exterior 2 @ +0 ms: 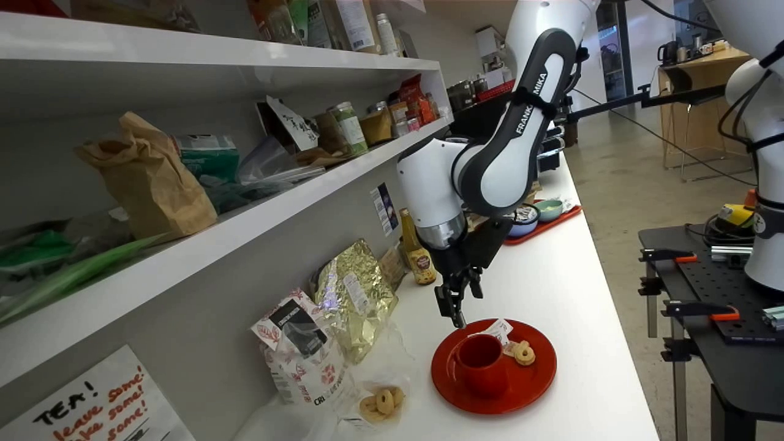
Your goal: Remove the red mug from the red plate.
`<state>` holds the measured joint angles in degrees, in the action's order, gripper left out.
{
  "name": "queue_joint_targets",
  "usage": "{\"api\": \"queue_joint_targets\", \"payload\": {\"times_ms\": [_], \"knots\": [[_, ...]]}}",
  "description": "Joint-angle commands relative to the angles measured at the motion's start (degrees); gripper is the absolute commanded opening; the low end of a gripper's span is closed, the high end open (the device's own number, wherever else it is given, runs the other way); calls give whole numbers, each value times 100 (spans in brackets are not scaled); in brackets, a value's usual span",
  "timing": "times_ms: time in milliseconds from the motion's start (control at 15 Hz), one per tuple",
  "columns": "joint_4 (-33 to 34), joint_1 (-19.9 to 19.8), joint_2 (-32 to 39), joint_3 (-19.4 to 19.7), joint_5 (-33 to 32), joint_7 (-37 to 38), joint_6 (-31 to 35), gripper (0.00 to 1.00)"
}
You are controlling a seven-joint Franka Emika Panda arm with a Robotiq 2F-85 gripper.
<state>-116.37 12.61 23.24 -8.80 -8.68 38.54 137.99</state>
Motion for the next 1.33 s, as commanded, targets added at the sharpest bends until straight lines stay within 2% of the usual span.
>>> {"api": "queue_joint_targets", "payload": {"times_ms": [0,600,1267], "knots": [[329,106,281,94,464,-340,-243,100],[534,64,672,231,931,-727,-588,100],[1063,22,1314,408,1027,-961,-1121,100]]}}
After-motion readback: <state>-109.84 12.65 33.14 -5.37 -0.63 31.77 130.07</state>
